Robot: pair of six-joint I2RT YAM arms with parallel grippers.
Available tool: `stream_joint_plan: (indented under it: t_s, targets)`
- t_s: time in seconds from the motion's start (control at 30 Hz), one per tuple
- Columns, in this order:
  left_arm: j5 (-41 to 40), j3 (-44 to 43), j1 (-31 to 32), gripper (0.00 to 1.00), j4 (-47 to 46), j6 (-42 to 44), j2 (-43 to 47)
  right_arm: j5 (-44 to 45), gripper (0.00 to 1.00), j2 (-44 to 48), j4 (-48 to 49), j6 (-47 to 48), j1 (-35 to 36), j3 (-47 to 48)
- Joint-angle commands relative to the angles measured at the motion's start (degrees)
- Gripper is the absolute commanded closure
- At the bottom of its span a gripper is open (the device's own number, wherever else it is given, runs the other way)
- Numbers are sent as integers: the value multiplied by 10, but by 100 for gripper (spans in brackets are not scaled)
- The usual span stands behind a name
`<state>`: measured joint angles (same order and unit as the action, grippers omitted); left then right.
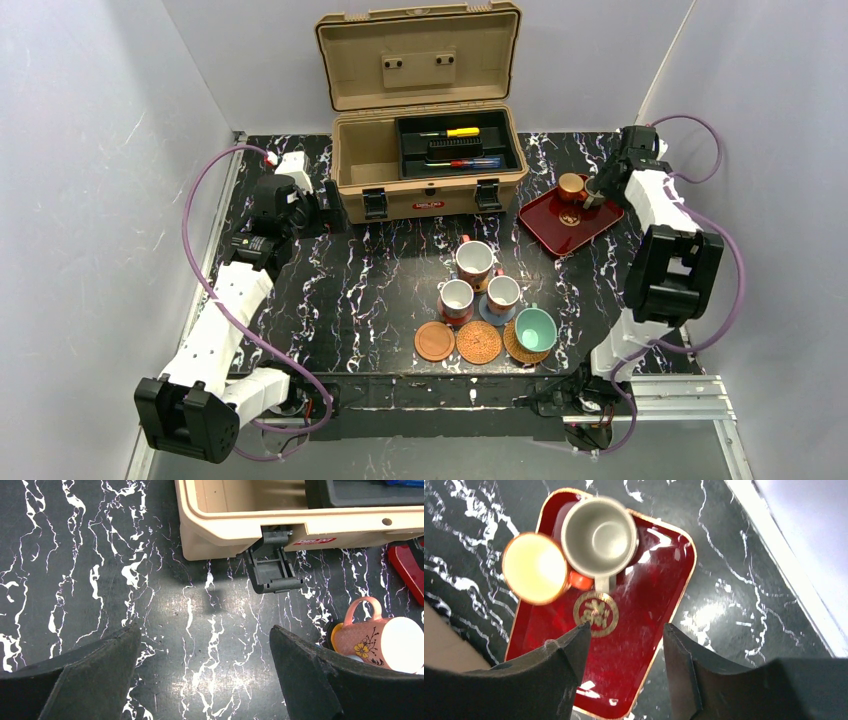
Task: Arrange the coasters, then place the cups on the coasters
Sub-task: Pick up the cup from the tray.
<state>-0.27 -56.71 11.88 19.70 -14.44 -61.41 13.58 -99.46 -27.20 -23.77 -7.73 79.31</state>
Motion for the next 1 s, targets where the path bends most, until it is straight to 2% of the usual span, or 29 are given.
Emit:
stream_joint_plan:
  t_s: [0.0, 0.37, 0.67, 0.97]
  targets:
    - [-8, 0, 3, 1, 3, 10, 9, 7, 36, -47, 35, 0, -17, 65]
    - [-1, -2, 3, 1, 2, 11, 7, -50, 37, -168, 31, -28, -50, 151]
    - [-1, -2, 3, 1, 1, 10, 6, -42, 42, -200, 26, -46, -61, 163]
    - [-3, -1, 3, 1, 1, 11, 6, -37, 58, -212, 25, -47, -62, 164]
